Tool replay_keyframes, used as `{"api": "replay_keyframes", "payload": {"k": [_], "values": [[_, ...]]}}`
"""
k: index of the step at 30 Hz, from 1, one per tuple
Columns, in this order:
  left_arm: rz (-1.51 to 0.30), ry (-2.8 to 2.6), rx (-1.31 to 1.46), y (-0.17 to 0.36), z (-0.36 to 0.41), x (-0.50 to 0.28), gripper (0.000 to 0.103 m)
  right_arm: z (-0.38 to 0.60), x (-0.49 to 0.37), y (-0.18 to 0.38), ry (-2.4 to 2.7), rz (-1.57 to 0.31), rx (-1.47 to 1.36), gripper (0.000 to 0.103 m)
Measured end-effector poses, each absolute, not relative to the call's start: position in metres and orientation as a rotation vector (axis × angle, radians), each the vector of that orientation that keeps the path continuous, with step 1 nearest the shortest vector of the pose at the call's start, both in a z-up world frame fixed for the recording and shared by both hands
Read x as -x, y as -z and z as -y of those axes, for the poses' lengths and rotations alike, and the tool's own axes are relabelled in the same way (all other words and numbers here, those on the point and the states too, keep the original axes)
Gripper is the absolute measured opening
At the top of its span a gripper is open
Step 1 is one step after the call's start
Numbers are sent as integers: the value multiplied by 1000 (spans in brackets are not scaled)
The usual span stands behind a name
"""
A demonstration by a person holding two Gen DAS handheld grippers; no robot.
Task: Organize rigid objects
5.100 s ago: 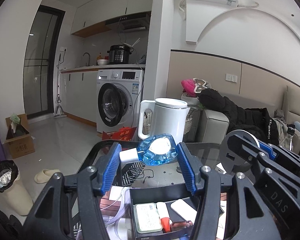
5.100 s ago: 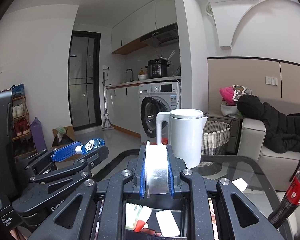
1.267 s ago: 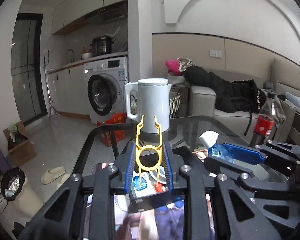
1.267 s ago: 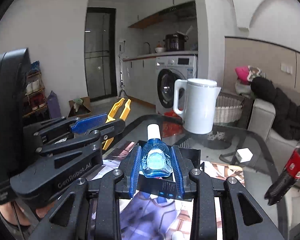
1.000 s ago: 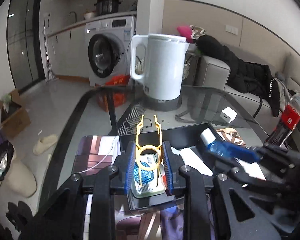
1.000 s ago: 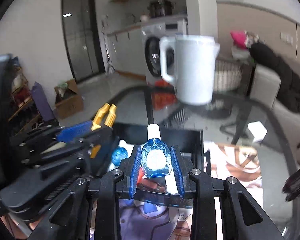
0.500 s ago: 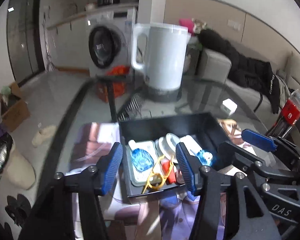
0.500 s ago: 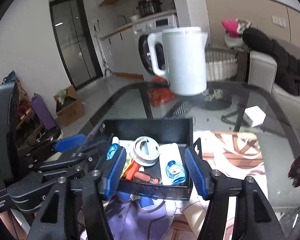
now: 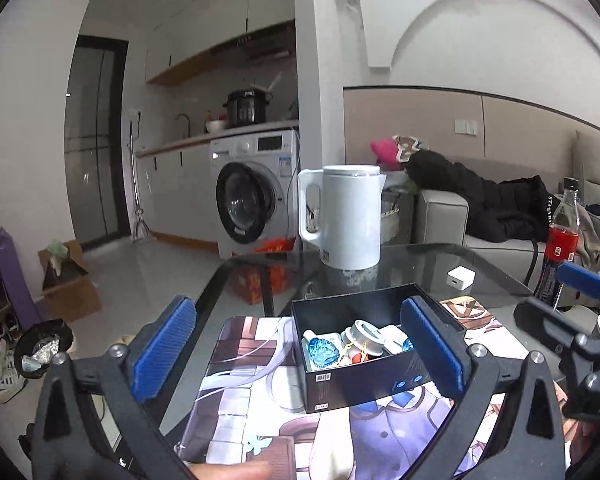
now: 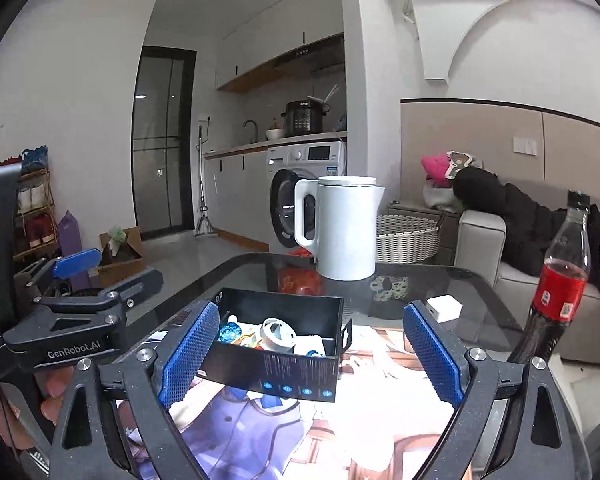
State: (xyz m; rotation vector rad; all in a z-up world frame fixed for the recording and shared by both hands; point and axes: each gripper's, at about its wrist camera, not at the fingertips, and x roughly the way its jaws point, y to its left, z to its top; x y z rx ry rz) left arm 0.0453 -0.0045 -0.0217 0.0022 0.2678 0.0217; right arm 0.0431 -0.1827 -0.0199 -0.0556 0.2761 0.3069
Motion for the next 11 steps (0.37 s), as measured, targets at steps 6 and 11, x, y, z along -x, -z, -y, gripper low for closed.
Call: {"api": "replay_keyframes", "payload": {"k": [6,11], "values": [[-244,-39,18,17,4,-41,103,175,-39,24,-333,-293,77,97],[-263,-43,34,16,2,-46,103,175,-40,23,-329,-294,70,97]]}}
